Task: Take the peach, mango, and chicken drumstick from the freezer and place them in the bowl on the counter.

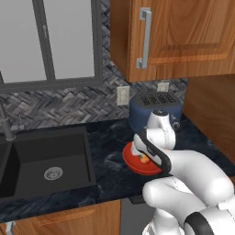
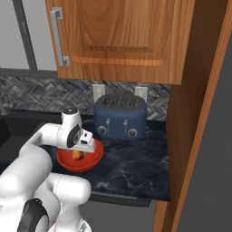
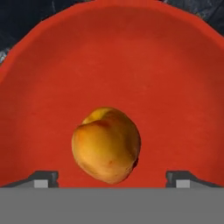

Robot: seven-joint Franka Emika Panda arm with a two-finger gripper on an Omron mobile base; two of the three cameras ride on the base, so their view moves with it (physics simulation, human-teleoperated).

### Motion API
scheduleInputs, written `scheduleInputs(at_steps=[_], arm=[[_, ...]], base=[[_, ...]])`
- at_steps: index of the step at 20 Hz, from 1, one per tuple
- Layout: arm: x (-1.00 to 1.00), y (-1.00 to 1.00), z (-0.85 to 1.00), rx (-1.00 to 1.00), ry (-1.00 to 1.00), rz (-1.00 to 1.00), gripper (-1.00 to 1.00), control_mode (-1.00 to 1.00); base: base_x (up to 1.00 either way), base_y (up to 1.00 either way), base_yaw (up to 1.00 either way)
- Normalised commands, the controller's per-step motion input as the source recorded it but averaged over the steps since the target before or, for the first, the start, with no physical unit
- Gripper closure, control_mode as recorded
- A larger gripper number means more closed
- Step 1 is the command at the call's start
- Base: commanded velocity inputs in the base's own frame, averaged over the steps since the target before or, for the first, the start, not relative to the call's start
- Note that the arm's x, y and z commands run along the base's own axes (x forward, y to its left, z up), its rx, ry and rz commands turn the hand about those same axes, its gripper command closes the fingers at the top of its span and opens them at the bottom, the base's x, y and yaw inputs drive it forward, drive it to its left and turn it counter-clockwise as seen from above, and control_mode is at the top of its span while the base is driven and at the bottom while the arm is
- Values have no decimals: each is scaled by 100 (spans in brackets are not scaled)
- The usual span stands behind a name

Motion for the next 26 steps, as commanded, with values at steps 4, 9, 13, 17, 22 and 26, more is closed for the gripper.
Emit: scheduleInputs(at_steps=[4,9,13,17,22,26], arm=[[-64,0,49,0,-17,0,-100,-100],[-80,0,57,0,-23,0,-100,-100],[-64,0,67,0,-29,0,-100,-100],[-21,0,87,0,-20,0,-100,-100],[-11,-5,90,0,-3,0,-100,-100],[-2,-6,57,0,-3,0,-100,-100]], base=[[0,0,0],[0,0,0],[0,0,0],[0,0,0],[0,0,0],[0,0,0]])
